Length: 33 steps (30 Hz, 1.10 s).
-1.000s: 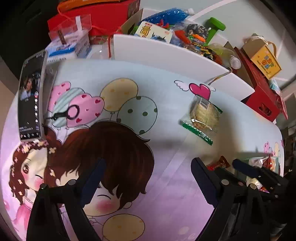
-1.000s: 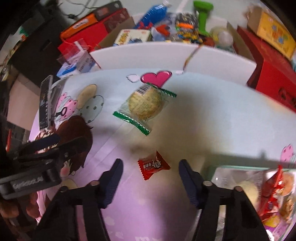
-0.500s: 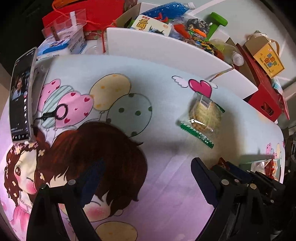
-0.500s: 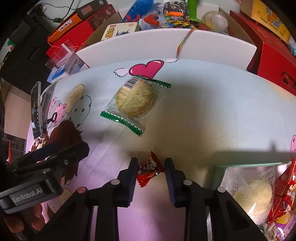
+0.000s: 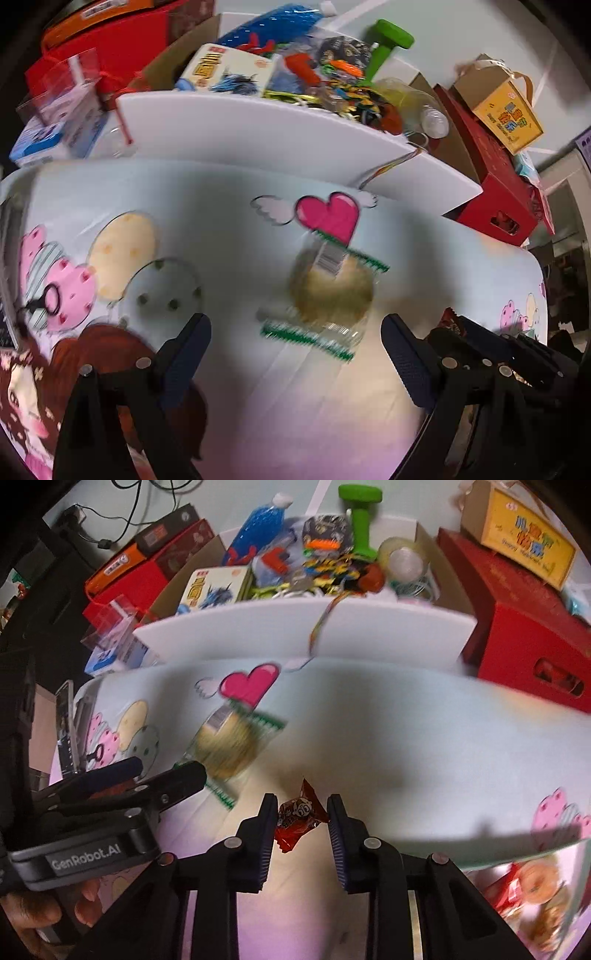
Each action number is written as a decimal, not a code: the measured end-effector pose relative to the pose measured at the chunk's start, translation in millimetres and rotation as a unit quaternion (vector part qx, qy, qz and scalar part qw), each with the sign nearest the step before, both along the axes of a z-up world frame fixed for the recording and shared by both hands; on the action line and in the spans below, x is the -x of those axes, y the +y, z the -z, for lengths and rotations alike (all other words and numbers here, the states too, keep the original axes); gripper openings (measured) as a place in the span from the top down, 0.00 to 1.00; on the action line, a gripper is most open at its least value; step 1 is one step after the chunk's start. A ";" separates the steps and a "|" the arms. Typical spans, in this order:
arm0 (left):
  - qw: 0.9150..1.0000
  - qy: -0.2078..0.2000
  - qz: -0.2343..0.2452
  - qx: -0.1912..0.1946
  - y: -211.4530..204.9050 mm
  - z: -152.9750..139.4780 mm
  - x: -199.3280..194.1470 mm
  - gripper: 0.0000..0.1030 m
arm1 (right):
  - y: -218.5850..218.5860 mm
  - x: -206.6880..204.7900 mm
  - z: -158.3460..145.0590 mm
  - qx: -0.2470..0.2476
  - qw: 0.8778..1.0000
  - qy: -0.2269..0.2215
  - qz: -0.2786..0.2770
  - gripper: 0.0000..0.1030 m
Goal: Organize snacks
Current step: 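Grasp the wrapped round cookie with the left tool while the right tool grasps the red candy, then carry the cookie and red candy over the tray with both tools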
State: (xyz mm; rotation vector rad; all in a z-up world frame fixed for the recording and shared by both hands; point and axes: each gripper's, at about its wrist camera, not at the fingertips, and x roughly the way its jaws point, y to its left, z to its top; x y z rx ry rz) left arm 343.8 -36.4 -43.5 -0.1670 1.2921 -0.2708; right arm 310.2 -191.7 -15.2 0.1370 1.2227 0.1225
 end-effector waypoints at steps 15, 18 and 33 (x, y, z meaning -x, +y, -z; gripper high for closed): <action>0.998 -0.013 0.042 -0.054 -48.3 15.6 -19.5 0.48 | -44.6 -4.9 -5.5 0.012 1.000 -0.004 0.020 0.71; 0.998 -0.018 0.036 -0.055 -47.1 12.6 -16.2 0.49 | -46.3 -2.3 -7.2 0.010 1.000 -0.006 0.020 0.71; 0.996 -0.082 0.019 -0.038 -46.9 -68.0 53.9 0.49 | -41.6 50.2 -53.1 0.010 0.999 -0.035 0.010 0.71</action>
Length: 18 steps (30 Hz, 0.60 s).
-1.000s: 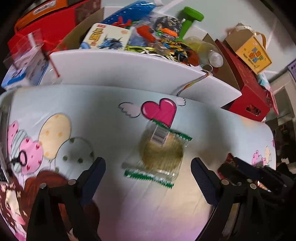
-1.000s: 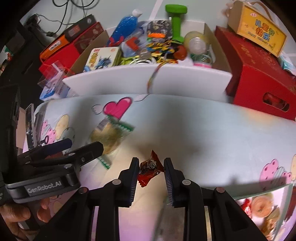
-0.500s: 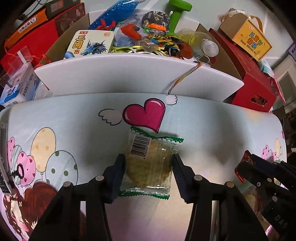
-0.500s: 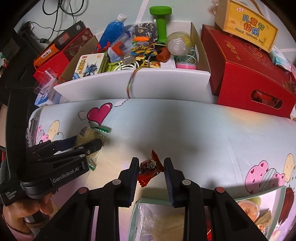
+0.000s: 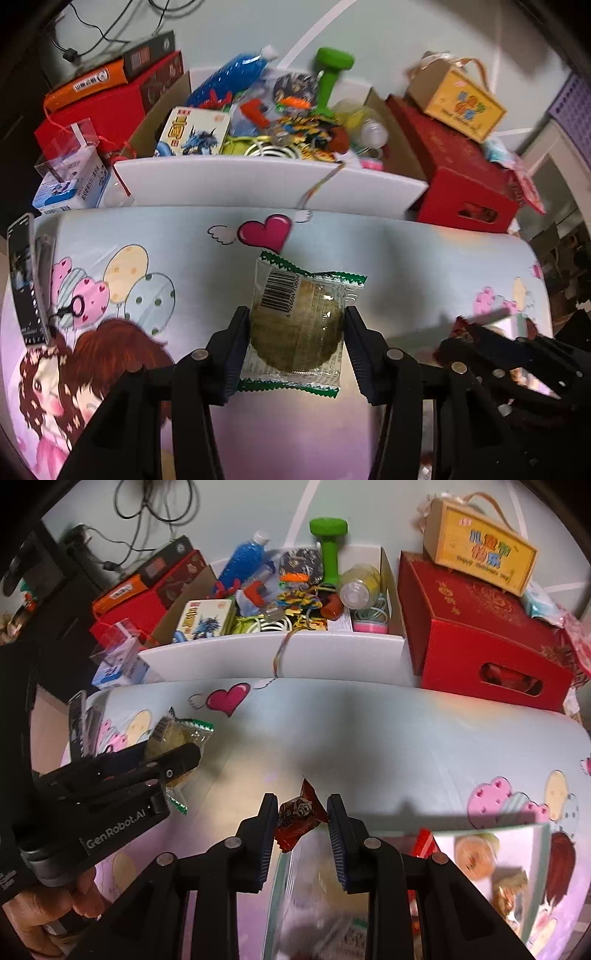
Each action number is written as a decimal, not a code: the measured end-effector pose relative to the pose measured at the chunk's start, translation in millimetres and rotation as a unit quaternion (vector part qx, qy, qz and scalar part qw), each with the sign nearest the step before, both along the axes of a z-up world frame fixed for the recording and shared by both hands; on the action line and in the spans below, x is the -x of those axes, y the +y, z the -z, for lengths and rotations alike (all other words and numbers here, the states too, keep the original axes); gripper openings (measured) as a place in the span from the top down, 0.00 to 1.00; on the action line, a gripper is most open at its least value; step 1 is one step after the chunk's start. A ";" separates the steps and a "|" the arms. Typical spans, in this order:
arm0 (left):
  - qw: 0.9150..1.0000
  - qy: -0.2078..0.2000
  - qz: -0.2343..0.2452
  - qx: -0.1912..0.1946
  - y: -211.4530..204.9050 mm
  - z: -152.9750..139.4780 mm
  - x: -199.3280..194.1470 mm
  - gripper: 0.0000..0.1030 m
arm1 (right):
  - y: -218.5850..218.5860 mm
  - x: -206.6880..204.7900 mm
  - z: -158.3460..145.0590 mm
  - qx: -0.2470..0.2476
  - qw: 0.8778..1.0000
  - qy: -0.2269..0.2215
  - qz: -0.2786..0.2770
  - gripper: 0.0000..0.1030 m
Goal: Organize snacks
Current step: 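Carry the cookie and red candy over the tray with both tools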
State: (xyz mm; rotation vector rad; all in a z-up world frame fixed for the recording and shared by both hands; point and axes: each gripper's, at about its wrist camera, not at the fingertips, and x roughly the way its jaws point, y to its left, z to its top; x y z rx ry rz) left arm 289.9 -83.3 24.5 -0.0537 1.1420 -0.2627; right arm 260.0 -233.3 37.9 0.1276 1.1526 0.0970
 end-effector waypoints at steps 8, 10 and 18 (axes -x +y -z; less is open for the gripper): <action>0.999 -0.025 -0.009 0.026 -4.6 -30.4 62.2 0.49 | 2.5 60.7 -30.9 0.010 0.999 -0.033 0.000 0.71; 0.999 -0.030 -0.007 0.024 -6.9 -36.4 78.4 0.49 | -0.8 76.8 -36.8 0.004 0.999 -0.040 0.005 0.71; 0.999 -0.043 0.012 0.030 -25.7 -53.5 136.8 0.49 | -35.0 143.7 -51.0 -0.010 0.996 -0.060 0.059 0.71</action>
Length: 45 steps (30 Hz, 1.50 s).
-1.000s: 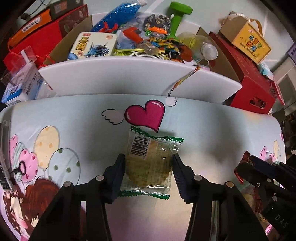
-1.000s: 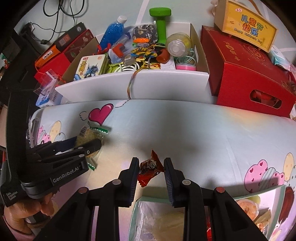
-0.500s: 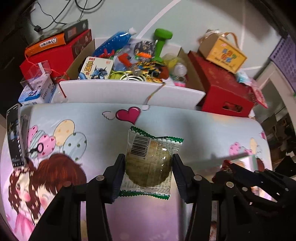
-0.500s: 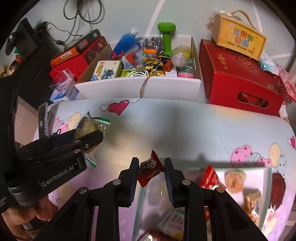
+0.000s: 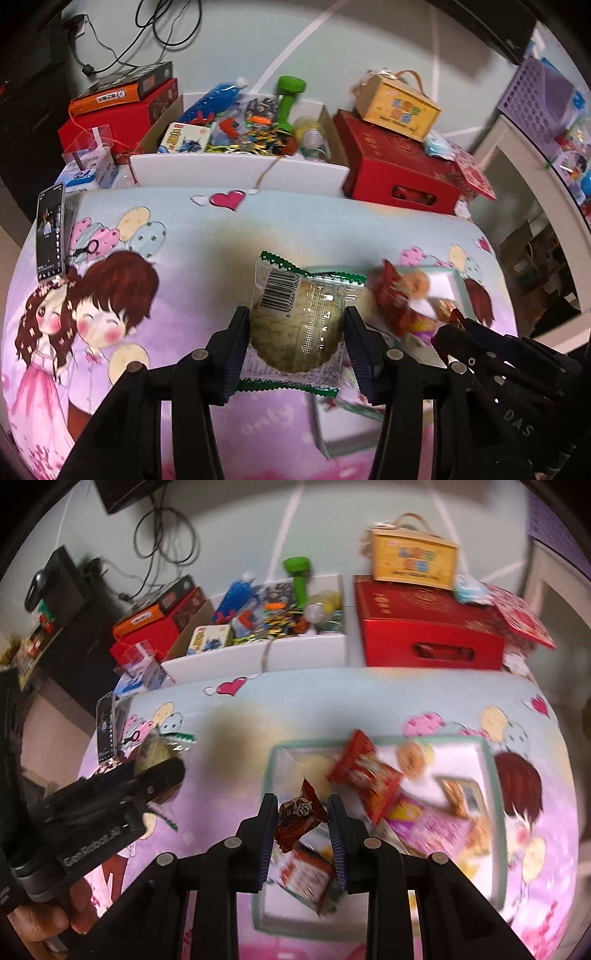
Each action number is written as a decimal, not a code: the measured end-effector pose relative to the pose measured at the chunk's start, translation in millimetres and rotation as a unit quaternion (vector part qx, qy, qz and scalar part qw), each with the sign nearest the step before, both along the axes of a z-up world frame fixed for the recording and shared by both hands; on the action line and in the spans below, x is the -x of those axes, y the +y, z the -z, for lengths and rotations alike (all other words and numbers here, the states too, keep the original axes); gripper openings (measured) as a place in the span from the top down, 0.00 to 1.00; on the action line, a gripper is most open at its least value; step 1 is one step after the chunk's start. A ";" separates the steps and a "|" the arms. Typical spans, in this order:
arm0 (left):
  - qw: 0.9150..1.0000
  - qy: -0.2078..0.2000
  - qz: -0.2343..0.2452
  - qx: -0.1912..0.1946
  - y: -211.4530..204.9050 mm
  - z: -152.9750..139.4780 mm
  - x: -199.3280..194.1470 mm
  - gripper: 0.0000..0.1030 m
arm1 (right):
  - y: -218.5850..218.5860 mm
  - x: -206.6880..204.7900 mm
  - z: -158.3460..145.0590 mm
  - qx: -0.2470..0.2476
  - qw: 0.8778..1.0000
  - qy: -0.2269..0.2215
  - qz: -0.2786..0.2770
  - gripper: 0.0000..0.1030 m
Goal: Organize snacks
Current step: 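Carry the cookie and red candy over the tray with both tools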
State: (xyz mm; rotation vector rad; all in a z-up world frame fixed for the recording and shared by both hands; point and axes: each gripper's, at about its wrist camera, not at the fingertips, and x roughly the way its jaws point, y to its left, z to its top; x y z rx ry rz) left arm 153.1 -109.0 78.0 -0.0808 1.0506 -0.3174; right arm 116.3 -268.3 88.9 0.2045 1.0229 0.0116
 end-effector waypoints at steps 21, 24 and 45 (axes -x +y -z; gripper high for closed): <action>0.998 0.030 0.055 -0.014 -84.7 26.0 72.9 0.49 | -79.2 92.9 57.3 -0.044 0.995 0.035 0.078 0.71; 0.998 0.031 0.059 -0.018 -93.4 29.4 72.5 0.49 | -91.3 97.7 65.9 -0.051 0.994 0.039 0.086 0.71; 0.997 0.043 0.064 -0.032 -124.7 51.5 39.7 0.49 | -162.0 98.0 93.7 -0.048 0.987 0.053 0.142 0.70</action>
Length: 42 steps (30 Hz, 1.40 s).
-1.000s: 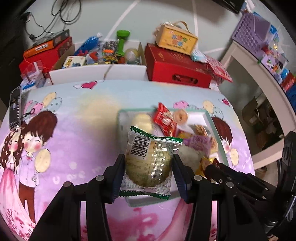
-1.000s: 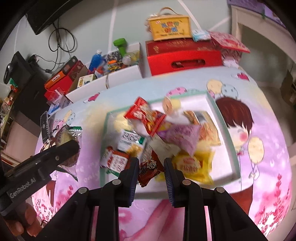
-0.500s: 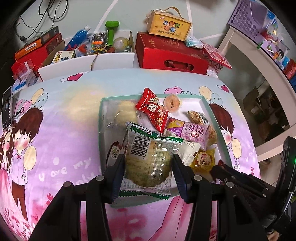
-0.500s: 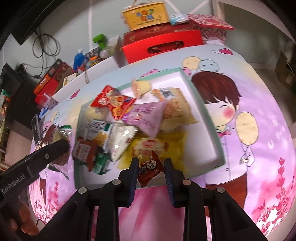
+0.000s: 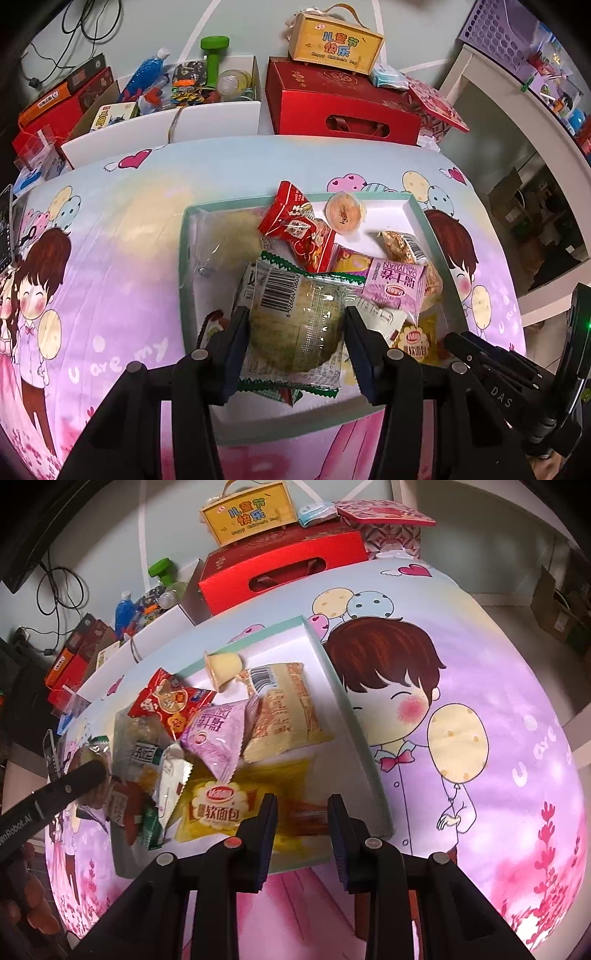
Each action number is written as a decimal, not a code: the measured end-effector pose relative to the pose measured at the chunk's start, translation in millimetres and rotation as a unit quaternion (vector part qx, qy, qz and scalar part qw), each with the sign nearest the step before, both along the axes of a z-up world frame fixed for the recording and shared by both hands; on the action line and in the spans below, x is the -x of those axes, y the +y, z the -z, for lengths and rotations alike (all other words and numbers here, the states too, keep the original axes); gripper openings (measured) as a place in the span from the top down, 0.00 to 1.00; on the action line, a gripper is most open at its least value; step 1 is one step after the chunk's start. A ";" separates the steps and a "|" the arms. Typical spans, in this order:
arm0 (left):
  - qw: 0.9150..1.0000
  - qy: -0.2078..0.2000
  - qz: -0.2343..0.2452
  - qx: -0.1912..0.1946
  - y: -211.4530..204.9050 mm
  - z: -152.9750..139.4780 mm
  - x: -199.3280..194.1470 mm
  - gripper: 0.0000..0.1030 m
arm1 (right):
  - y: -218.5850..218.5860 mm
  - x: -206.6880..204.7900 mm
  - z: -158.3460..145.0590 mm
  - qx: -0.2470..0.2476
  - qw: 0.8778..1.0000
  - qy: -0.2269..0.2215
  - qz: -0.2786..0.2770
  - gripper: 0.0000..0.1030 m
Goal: Organize snacks
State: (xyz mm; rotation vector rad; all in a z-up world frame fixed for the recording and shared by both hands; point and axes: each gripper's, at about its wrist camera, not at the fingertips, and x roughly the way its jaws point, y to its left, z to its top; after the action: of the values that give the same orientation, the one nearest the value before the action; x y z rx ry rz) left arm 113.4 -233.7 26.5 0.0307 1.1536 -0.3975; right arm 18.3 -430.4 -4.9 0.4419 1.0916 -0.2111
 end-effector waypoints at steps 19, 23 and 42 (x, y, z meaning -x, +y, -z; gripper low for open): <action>1.000 0.012 -0.028 0.008 14.5 1.0 -4.0 0.33 | 3.6 -2.6 0.1 0.010 1.000 0.007 -0.008 0.71; 0.999 0.008 -0.039 -0.003 25.4 1.1 -0.2 0.18 | 10.4 -1.1 -1.5 0.008 1.000 0.013 -0.013 0.56; 0.995 -0.050 -0.075 -0.049 107.8 3.9 51.7 0.03 | 76.4 17.4 -18.3 0.024 0.998 -0.015 -0.058 0.00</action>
State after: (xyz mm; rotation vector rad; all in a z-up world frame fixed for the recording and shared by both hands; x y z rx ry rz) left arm 61.7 -126.0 22.6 0.0492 1.0682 -0.2043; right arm 0.9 -354.0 13.4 0.3370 1.0773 -0.1278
